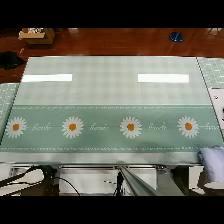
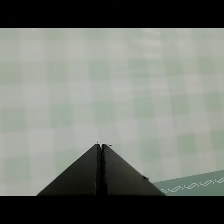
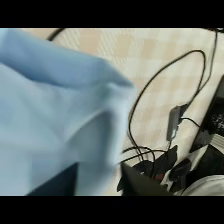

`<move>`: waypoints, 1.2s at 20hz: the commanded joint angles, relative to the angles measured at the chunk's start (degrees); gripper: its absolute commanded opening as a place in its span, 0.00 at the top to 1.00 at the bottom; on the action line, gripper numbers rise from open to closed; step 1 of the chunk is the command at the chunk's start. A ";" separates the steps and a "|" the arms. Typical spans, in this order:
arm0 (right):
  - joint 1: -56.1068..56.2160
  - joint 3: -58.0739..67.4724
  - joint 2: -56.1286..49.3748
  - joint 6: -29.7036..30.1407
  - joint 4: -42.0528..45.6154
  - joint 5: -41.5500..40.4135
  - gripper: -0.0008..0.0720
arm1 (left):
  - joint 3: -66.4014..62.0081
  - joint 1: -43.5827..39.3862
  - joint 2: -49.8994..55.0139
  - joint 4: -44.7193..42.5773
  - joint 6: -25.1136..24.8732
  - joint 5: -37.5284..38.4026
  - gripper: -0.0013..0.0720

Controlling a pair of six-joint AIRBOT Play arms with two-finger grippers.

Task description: Fold the shirts.

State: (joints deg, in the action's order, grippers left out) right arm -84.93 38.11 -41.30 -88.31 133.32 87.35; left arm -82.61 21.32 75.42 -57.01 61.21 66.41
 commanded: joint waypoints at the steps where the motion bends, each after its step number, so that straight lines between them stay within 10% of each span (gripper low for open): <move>1: -1.01 -0.15 0.04 2.19 0.70 -1.70 0.39 | 0.00 0.07 1.27 -0.02 0.13 -0.87 0.96; 6: 7.54 3.17 0.02 5.68 -21.99 -15.23 0.46 | 0.00 -1.95 2.49 0.63 0.04 -0.90 0.94; 9: 25.83 10.08 -3.72 13.66 -53.16 -29.24 0.61 | 0.00 -7.54 5.05 5.97 -1.75 -1.46 0.40; 11: 42.71 15.80 -11.32 16.46 -61.46 -28.65 0.61 | 0.00 -13.88 6.56 5.18 -6.62 -2.38 0.34; 14: 66.69 24.50 -22.67 9.27 -57.92 -23.61 0.56 | 0.00 -25.83 7.23 -8.63 -0.63 -1.73 0.34; 16: 78.01 30.23 -28.48 5.03 -51.15 -14.75 0.31 | 0.00 -33.44 7.21 -20.24 10.29 0.76 0.33; 19: 87.19 33.14 -30.99 4.98 -39.26 -3.32 0.27 | 0.00 -41.55 7.34 -27.23 19.19 3.32 0.01; 24: 89.39 33.11 -27.15 4.33 -38.07 0.31 0.28 | 0.00 -46.03 6.80 -27.65 24.96 6.32 0.01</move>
State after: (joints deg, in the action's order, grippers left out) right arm 1.72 70.37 -69.60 -83.07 93.49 83.77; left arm -82.59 -21.76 82.56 -81.73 80.51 70.91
